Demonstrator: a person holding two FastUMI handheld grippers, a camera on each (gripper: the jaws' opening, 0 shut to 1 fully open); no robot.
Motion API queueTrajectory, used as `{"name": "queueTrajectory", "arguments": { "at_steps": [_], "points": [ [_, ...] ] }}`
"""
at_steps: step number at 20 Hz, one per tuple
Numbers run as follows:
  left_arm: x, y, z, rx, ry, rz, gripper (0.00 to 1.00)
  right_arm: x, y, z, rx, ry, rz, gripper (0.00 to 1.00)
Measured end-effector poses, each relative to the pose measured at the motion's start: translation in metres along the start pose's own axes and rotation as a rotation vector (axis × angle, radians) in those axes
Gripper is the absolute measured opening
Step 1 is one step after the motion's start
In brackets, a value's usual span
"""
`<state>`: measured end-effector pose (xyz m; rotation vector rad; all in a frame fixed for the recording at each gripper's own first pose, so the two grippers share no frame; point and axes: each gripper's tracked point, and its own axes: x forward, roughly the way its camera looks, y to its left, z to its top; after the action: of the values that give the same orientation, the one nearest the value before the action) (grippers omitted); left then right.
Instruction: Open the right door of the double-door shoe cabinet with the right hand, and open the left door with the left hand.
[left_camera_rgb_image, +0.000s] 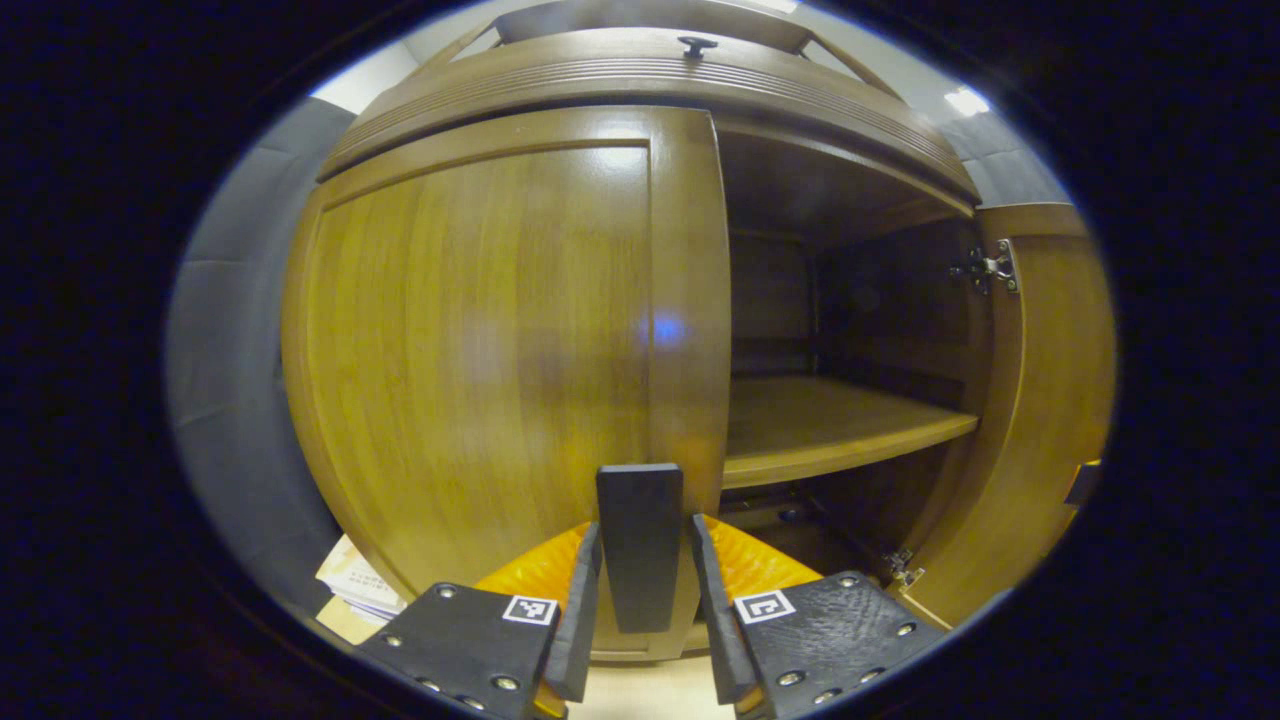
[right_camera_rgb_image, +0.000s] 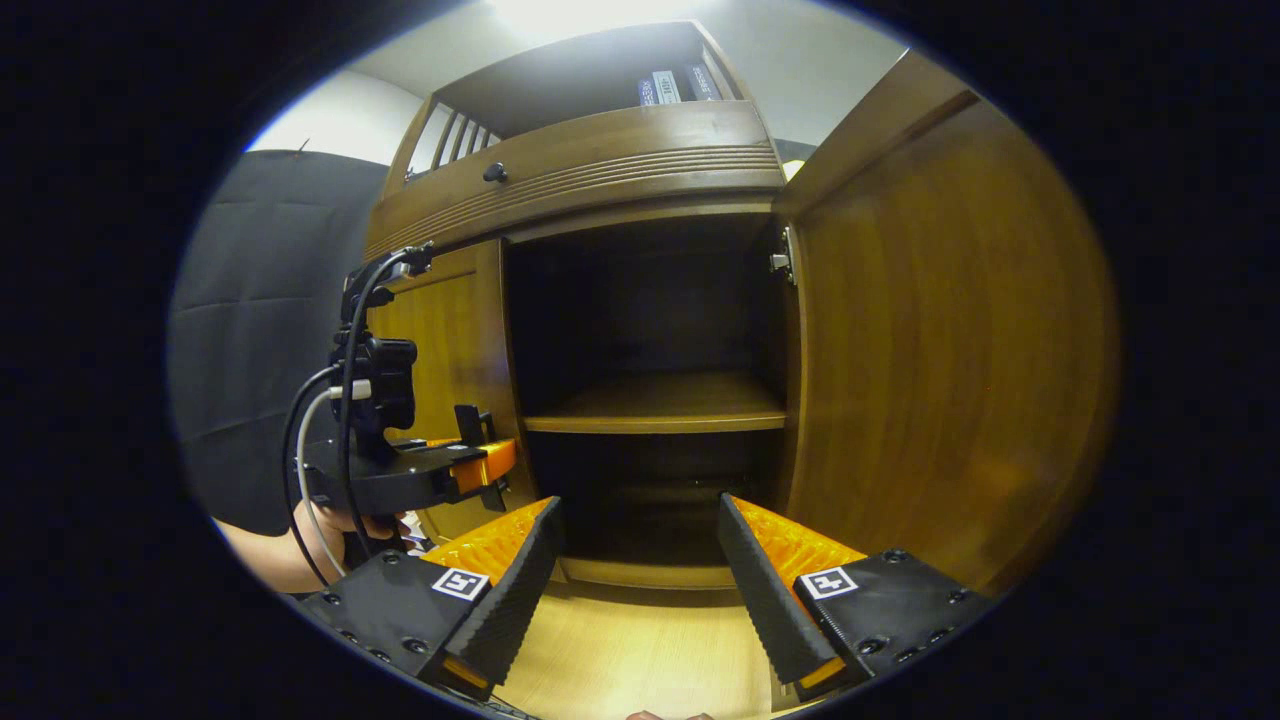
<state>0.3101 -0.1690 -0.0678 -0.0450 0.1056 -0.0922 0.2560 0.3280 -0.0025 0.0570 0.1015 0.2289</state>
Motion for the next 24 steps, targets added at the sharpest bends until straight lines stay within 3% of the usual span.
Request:
{"name": "queueTrajectory", "arguments": {
  "at_steps": [1, 6, 8, 13, 23, 24],
  "points": [
    [0.005, 0.006, -0.002, 0.0, -0.001, 0.04, 0.42, 0.003, 0.002, 0.0, -0.002, 0.001, 0.013, 0.94],
    [-0.002, 0.005, -0.001, 0.001, 0.001, 0.07, 0.24, 0.015, 0.01, -0.003, -0.017, 0.009, 0.088, 0.97],
    [-0.003, 0.002, -0.001, -0.014, 0.003, 0.065, 0.17, 0.021, 0.008, -0.005, -0.02, 0.005, 0.098, 0.94],
    [-0.007, 0.003, 0.0, -0.01, -0.003, 0.059, 0.17, 0.026, 0.016, -0.008, -0.035, 0.012, 0.126, 0.93],
    [-0.045, 0.005, 0.002, -0.028, -0.024, -0.027, 0.14, 0.001, 0.013, -0.001, -0.027, 0.01, -0.059, 0.93],
    [-0.053, 0.007, 0.0, -0.03, -0.027, -0.035, 0.17, -0.002, 0.014, -0.001, -0.023, 0.004, -0.077, 0.93]
  ]
}}
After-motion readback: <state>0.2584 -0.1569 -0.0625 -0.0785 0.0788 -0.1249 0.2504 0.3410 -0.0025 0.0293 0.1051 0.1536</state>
